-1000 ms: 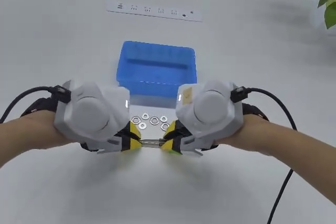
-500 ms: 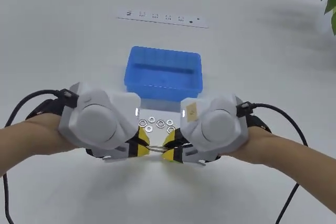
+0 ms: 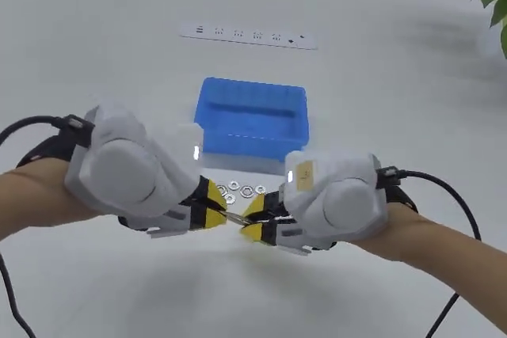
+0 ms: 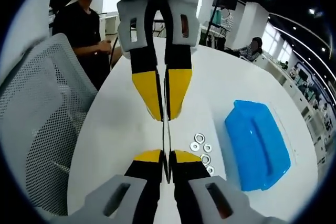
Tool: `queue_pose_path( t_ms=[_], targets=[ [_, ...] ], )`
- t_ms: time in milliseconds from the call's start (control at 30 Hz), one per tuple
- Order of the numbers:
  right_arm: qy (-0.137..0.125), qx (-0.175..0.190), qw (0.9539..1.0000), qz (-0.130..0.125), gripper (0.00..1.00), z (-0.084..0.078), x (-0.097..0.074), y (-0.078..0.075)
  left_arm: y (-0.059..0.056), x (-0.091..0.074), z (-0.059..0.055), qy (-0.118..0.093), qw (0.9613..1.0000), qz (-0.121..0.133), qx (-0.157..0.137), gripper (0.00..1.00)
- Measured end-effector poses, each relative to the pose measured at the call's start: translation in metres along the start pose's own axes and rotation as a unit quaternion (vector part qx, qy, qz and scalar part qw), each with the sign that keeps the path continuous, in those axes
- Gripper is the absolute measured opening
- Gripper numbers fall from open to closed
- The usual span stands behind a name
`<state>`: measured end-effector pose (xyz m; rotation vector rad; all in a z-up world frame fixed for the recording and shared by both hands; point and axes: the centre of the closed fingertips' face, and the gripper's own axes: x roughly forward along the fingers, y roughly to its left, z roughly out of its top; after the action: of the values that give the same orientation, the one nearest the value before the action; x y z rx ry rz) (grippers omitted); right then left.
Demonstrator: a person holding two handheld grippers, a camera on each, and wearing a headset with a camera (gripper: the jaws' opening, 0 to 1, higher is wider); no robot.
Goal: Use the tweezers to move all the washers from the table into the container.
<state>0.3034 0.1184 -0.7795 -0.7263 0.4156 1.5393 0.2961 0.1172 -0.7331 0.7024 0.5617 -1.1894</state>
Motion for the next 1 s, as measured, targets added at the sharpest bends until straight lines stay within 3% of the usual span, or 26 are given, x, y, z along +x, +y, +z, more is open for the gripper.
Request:
queue_pose_path(
  t_ms=[233, 433, 633, 767, 867, 1000],
  targets=[
    [-0.029, 0.009, 0.9995, -0.005, 0.08, 0.004, -0.004, 0.005, -0.006, 0.002, 0.032, -0.061, 0.9981, -0.001, -0.007, 0.06],
    [-0.009, 0.006, 0.9999, -0.002, 0.08, -0.011, -0.006, 0.010, -0.013, 0.016, 0.035, -0.079, 0.9966, -0.011, -0.023, 0.06],
    [-0.024, 0.031, 0.9992, -0.005, 0.08, -0.011, -0.009, 0.007, -0.009, 0.016, 0.040, -0.137, 0.9893, -0.002, -0.050, 0.07],
    [-0.028, 0.038, 0.9989, -0.006, 0.08, -0.011, -0.010, 0.006, -0.006, 0.018, 0.044, -0.159, 0.9845, 0.002, -0.074, 0.07],
    [-0.028, 0.041, 0.9988, -0.004, 0.08, -0.012, -0.011, 0.007, -0.008, 0.019, 0.046, -0.167, 0.9827, 0.000, -0.079, 0.07],
    [-0.026, 0.041, 0.9988, -0.005, 0.09, -0.013, -0.012, 0.007, -0.008, 0.021, 0.049, -0.168, 0.9833, 0.007, -0.069, 0.07]
  ],
)
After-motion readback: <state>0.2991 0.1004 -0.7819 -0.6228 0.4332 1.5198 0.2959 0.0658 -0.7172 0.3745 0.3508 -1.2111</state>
